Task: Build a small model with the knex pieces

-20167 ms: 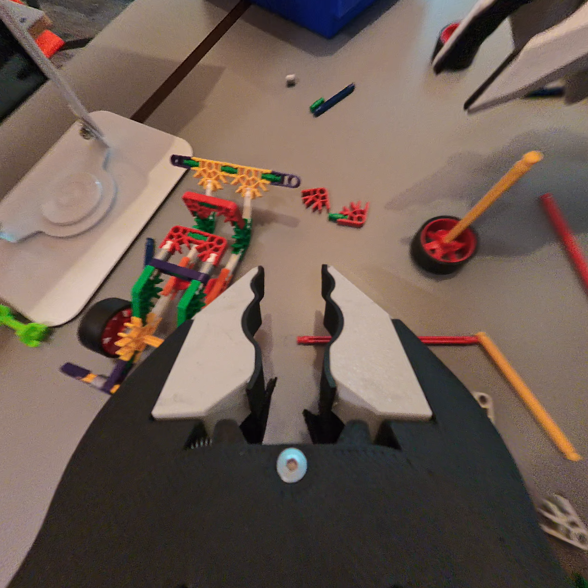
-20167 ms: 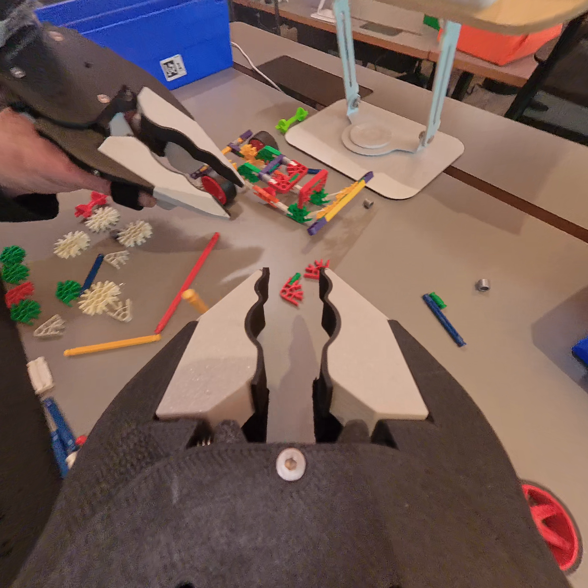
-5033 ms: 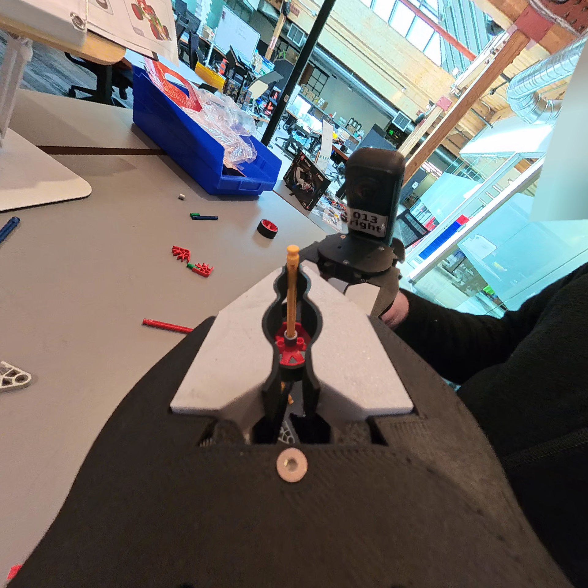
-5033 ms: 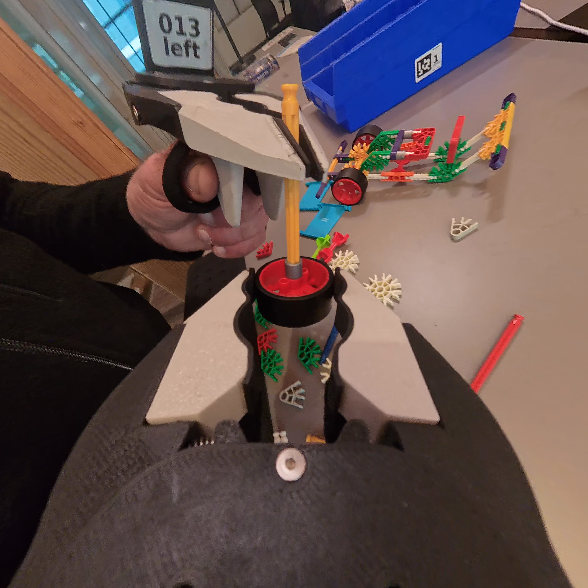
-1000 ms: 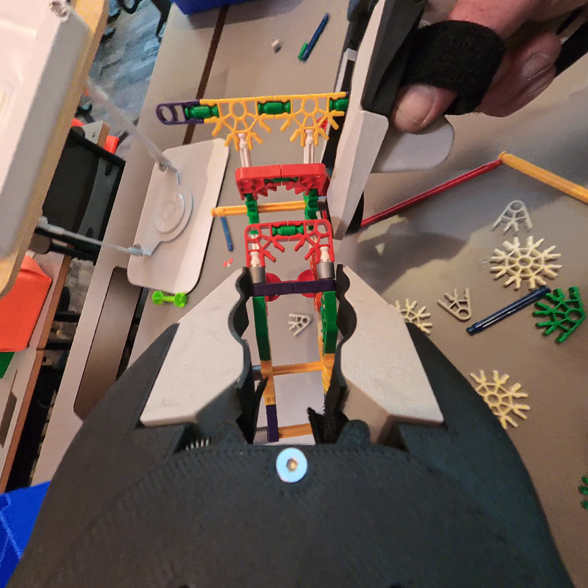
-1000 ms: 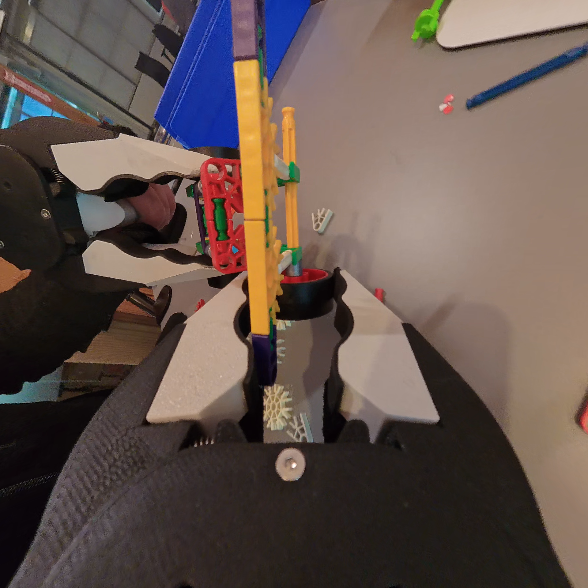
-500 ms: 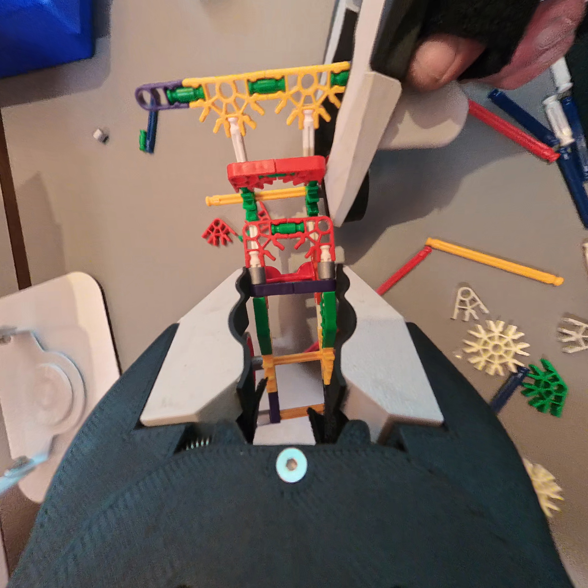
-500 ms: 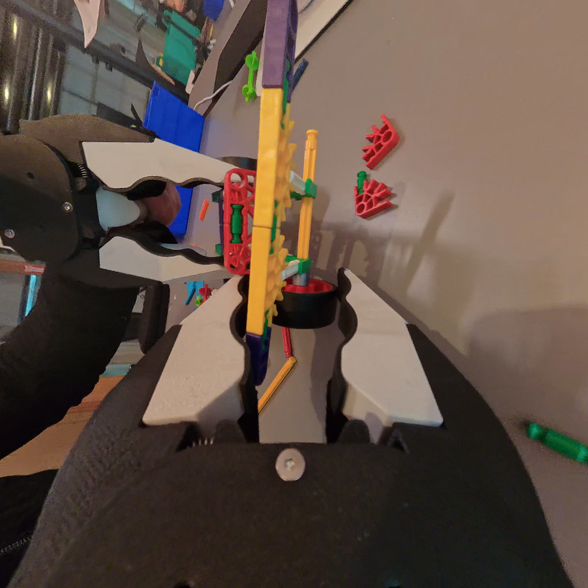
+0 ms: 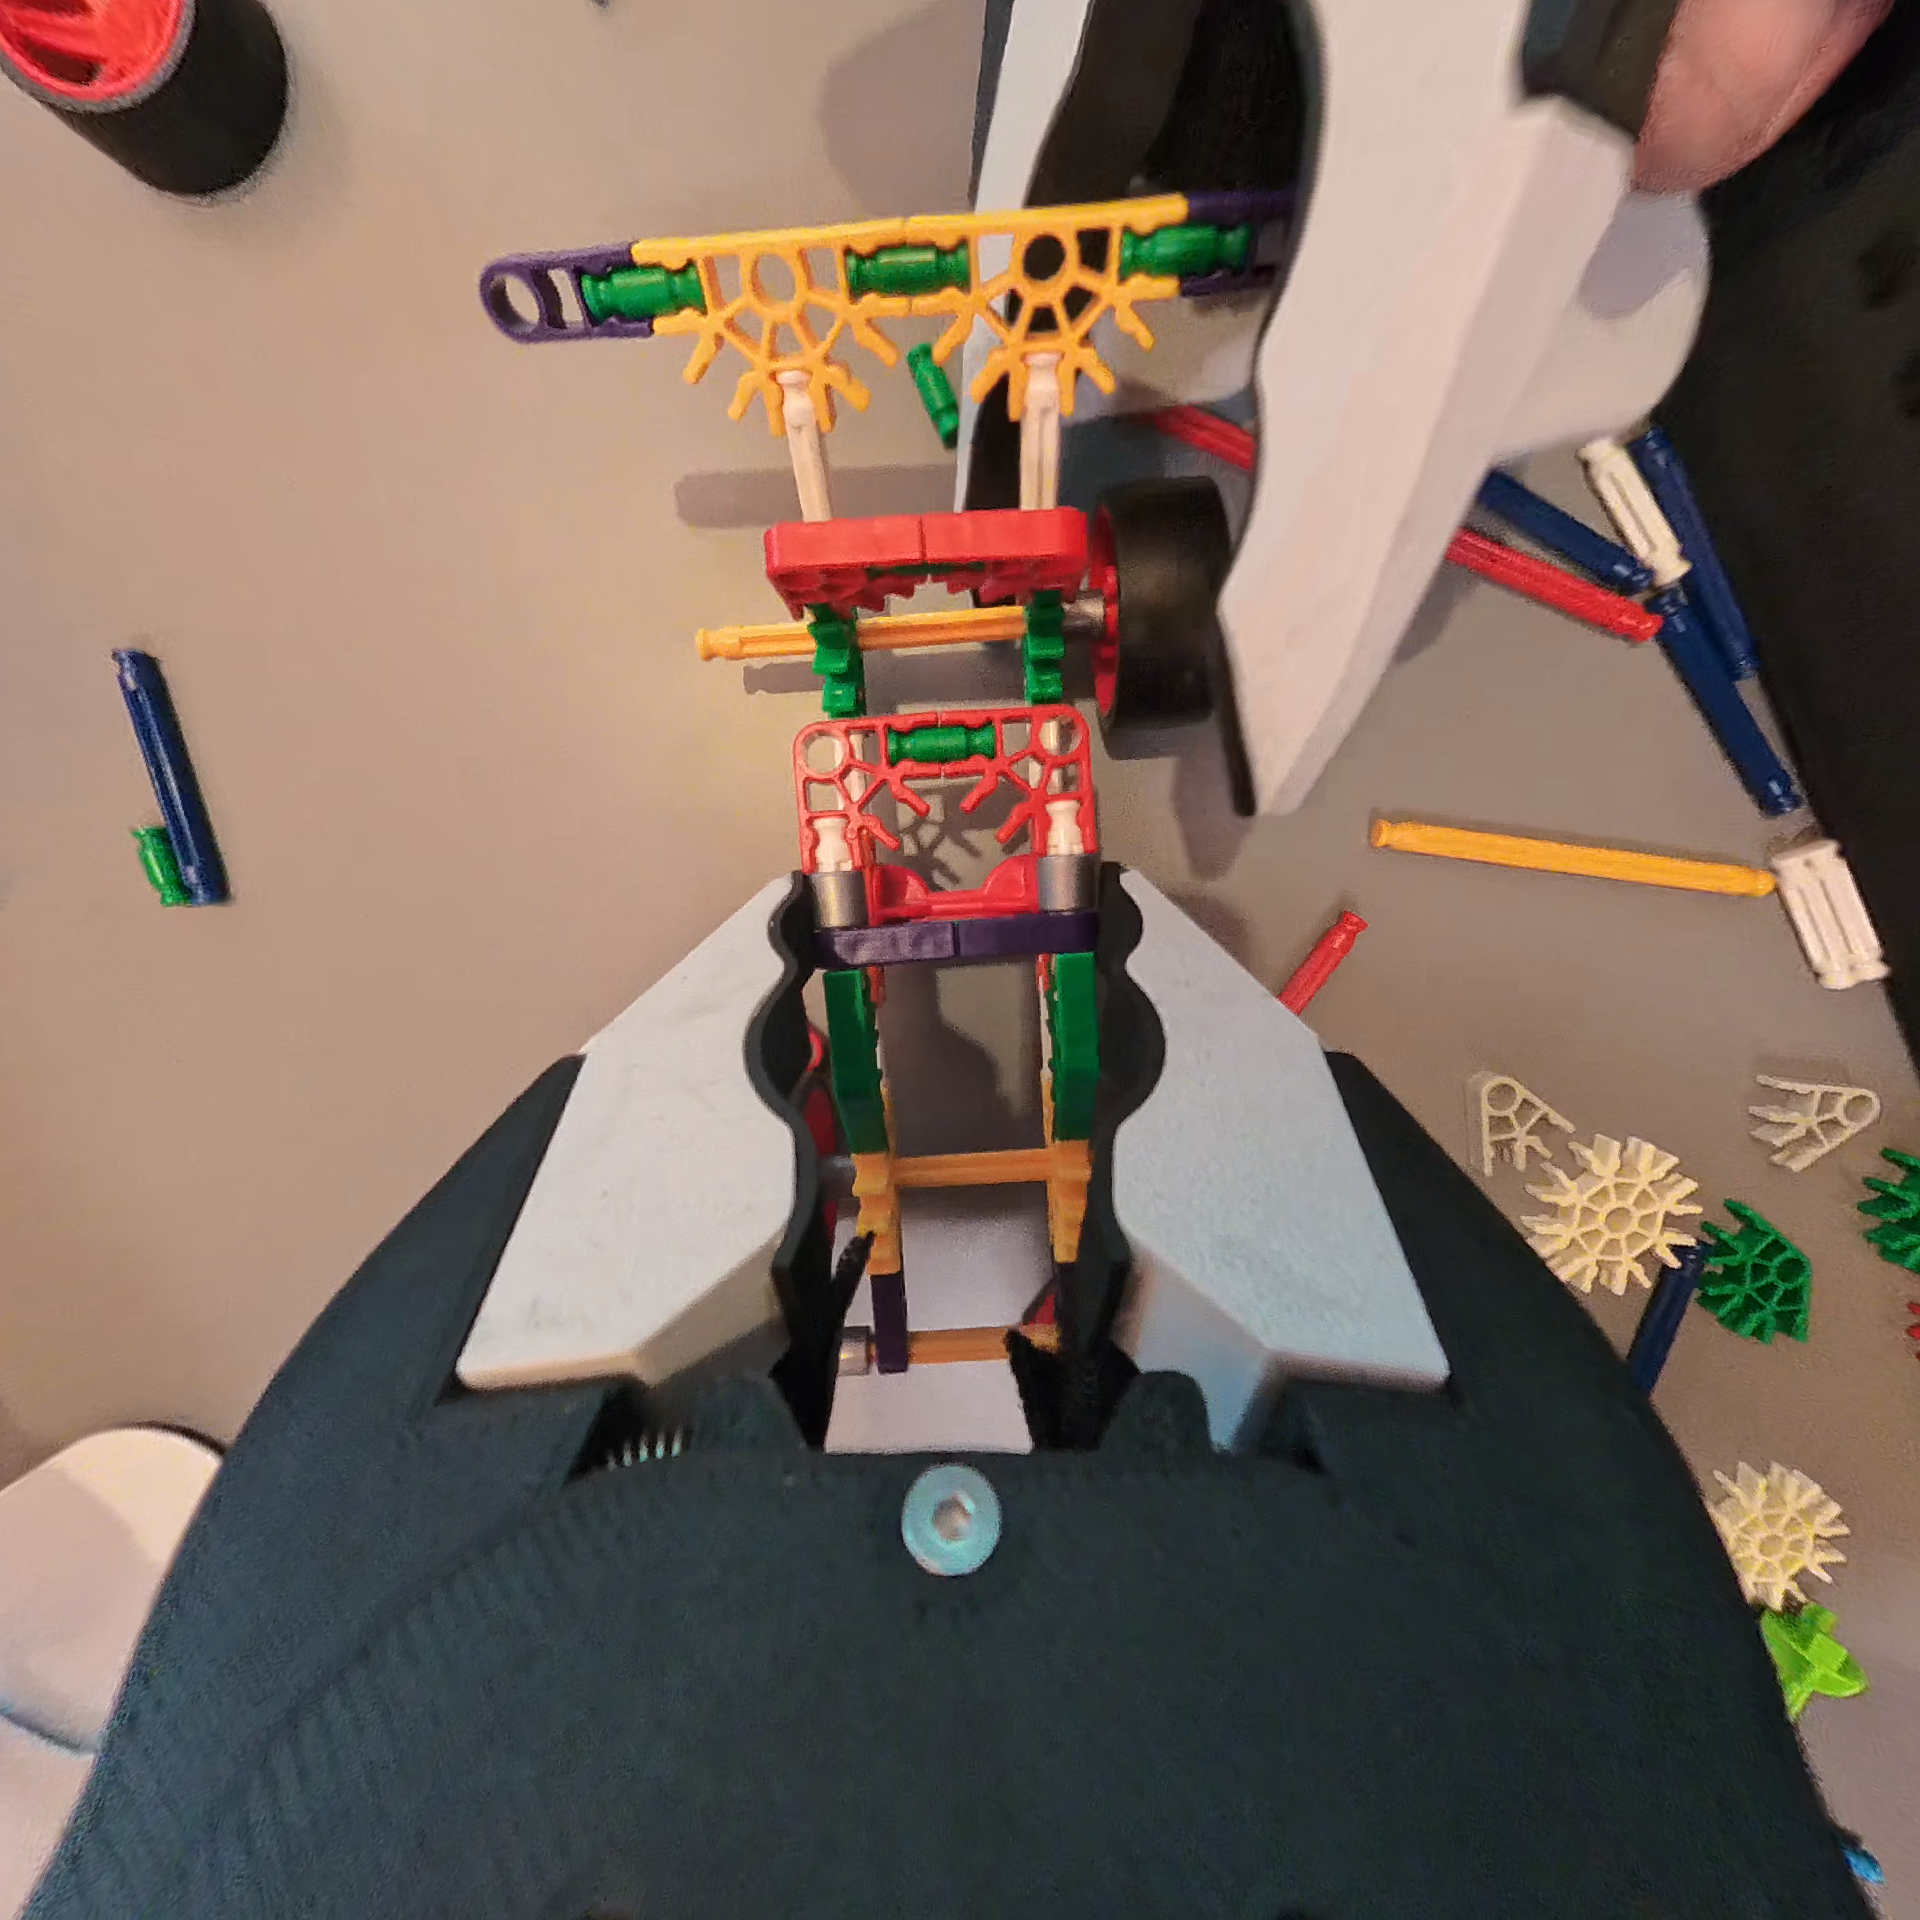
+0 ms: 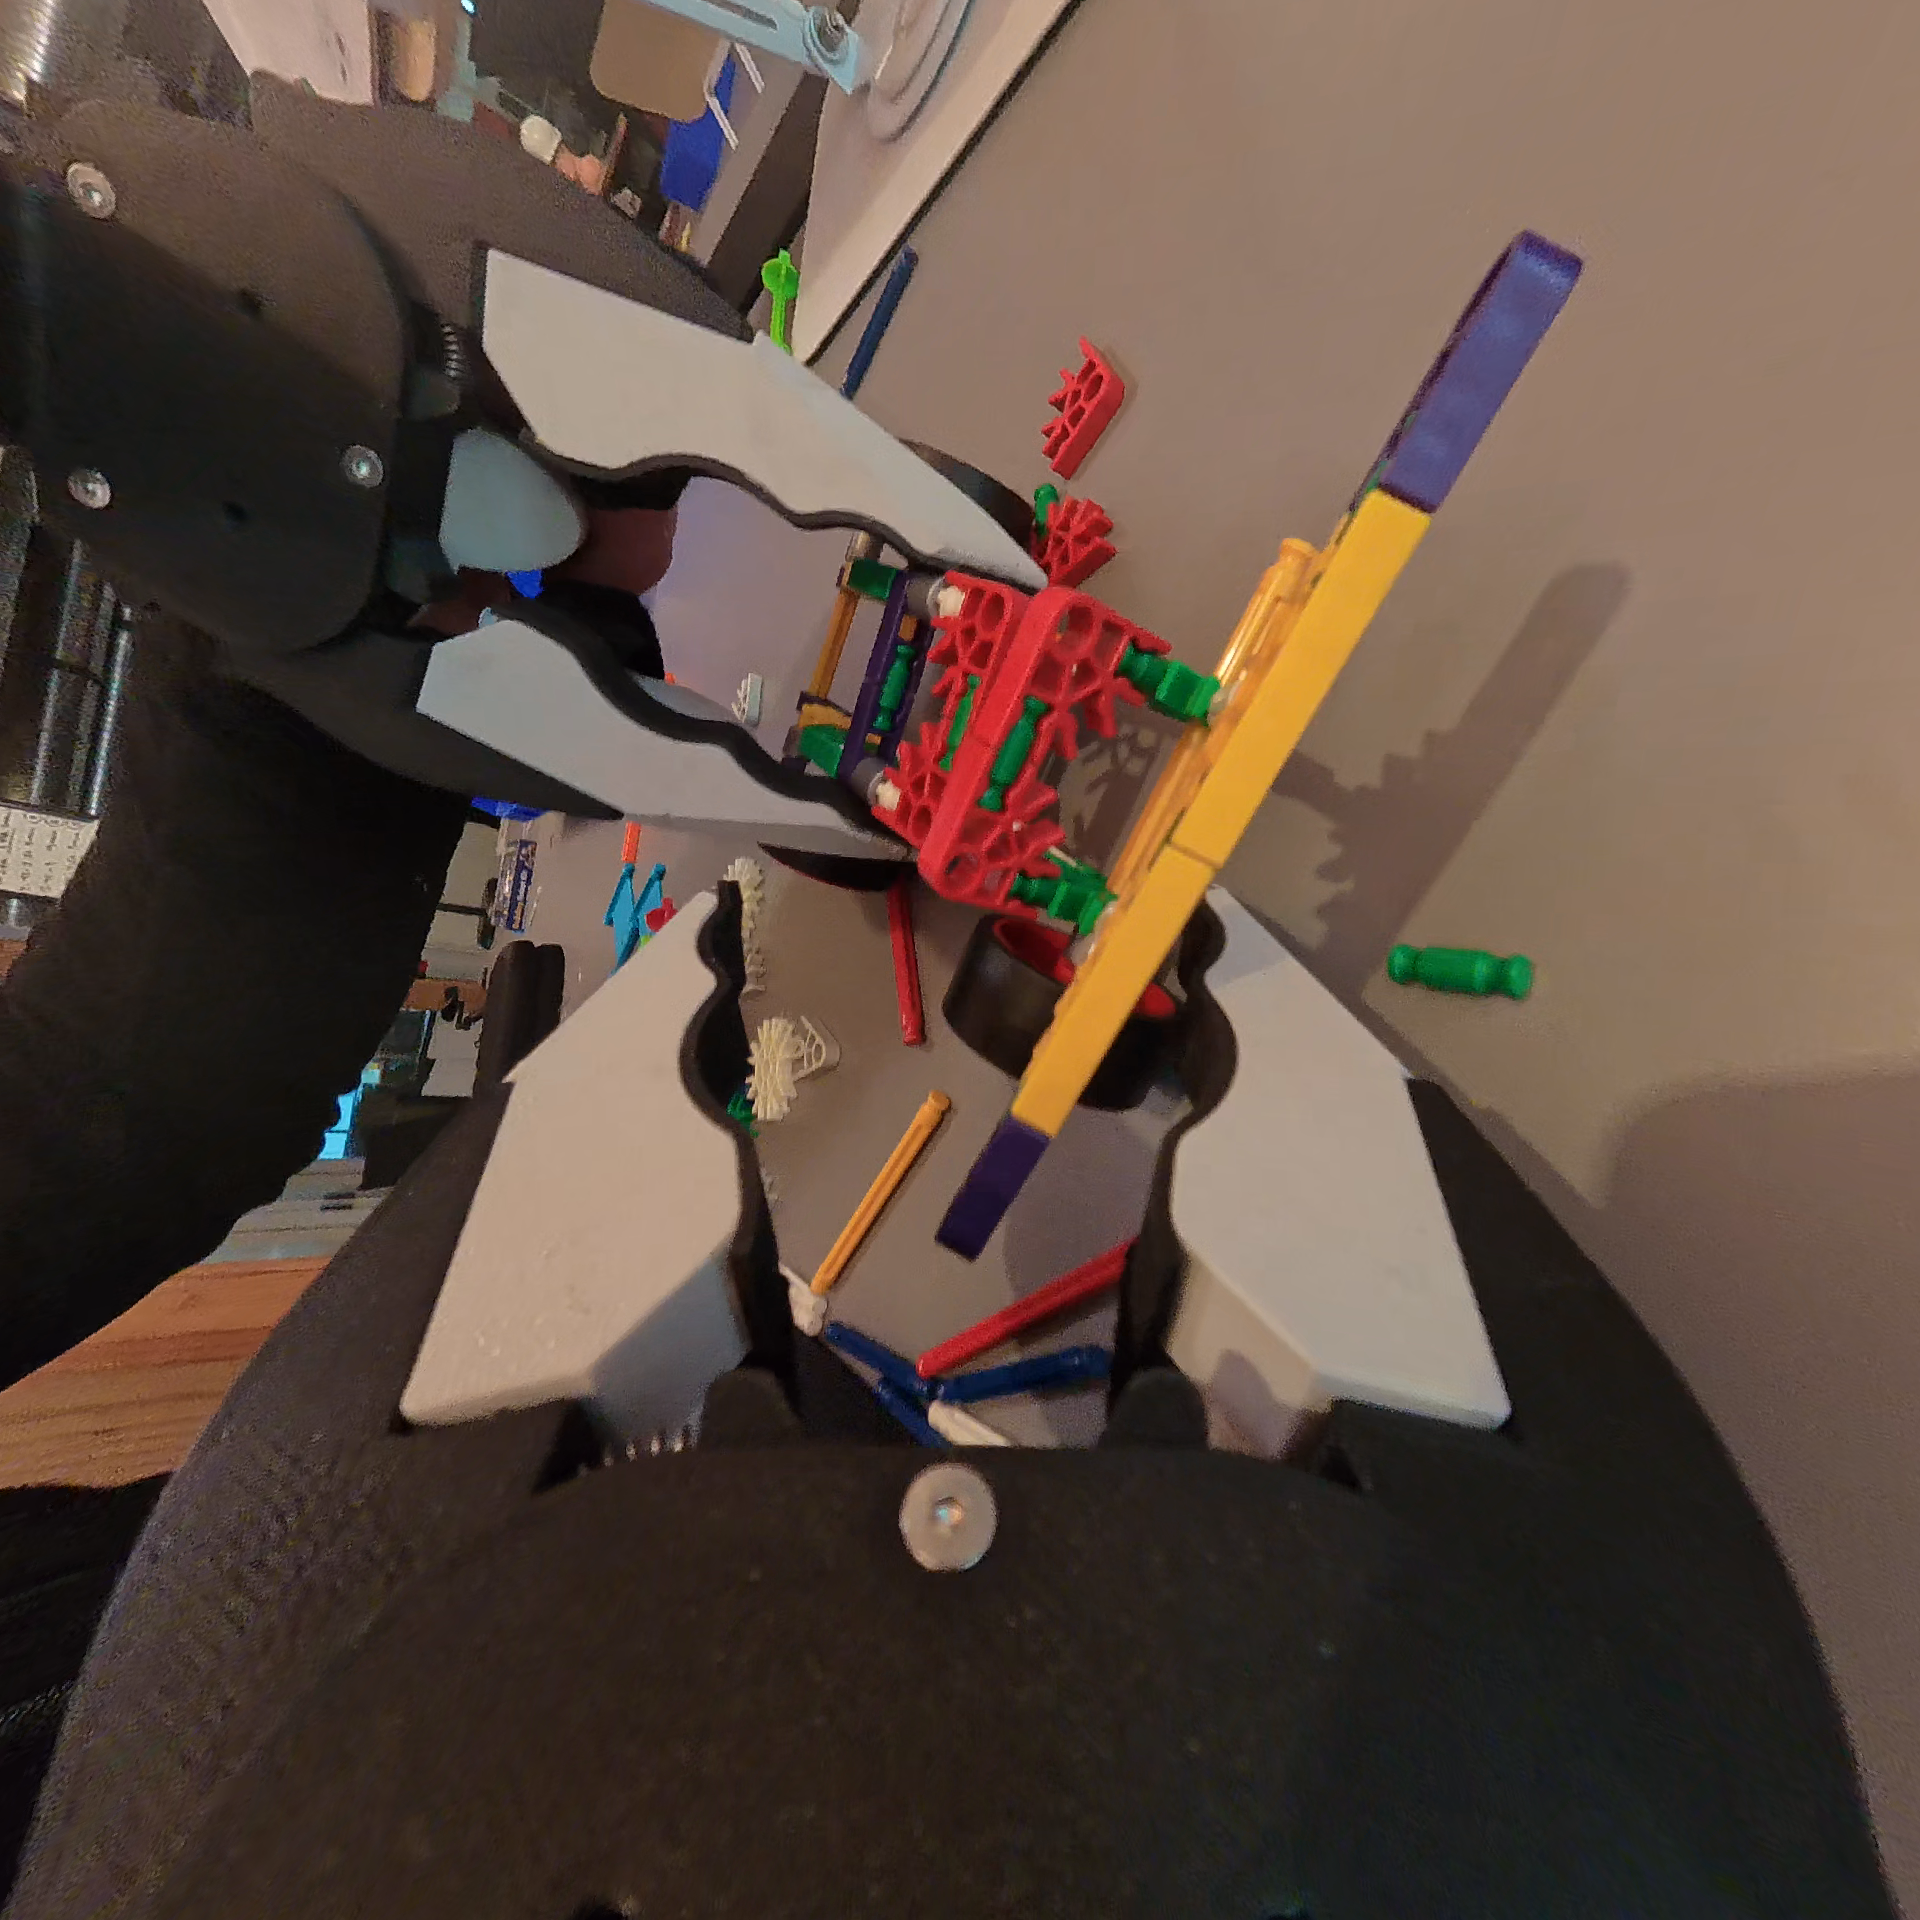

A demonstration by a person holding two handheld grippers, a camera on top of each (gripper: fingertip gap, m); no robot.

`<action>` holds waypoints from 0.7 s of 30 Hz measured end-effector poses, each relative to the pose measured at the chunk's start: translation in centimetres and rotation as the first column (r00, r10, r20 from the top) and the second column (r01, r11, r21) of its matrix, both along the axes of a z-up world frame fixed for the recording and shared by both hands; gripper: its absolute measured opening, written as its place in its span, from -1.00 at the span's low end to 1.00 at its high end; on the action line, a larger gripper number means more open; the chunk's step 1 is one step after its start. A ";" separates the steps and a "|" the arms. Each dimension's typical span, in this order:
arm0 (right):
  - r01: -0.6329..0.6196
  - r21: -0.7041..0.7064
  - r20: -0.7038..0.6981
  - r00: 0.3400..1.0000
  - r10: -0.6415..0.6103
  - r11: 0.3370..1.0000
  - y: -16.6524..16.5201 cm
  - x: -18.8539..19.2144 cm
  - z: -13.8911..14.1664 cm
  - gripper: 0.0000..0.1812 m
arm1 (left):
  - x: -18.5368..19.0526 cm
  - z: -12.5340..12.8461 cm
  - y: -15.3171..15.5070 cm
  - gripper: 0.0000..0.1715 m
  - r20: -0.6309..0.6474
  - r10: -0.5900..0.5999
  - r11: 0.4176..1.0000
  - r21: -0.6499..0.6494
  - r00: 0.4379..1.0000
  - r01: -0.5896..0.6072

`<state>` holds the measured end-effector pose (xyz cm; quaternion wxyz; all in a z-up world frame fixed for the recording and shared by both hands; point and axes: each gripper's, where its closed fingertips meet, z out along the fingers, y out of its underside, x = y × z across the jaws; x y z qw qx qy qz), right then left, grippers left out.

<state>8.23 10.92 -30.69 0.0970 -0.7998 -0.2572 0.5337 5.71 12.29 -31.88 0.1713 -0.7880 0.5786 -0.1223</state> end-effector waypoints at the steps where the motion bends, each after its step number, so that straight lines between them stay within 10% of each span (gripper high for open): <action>1: -0.011 -0.006 0.004 1.000 0.011 1.000 -0.2 0.4 0.2 -0.04 | 0.0 -0.1 0.0 -0.40 -0.010 -0.003 1.000 -0.011 1.000 0.003; 8: -0.069 0.070 0.037 0.997 0.067 0.995 -0.2 5.1 1.9 -0.05 | -0.6 -0.5 -0.7 -0.40 -0.033 -0.032 0.994 -0.102 0.999 0.029; 14: -0.084 0.340 0.173 0.985 0.026 0.937 8.1 8.2 2.2 -0.13 | -0.9 -1.0 -1.4 -0.32 -0.013 -0.006 0.989 -0.151 1.000 0.004; 21: -0.247 0.540 0.230 0.963 0.141 0.804 15.8 1.3 3.6 -0.48 | -2.2 0.1 -1.3 -0.09 0.042 0.121 0.982 -0.150 0.992 -0.113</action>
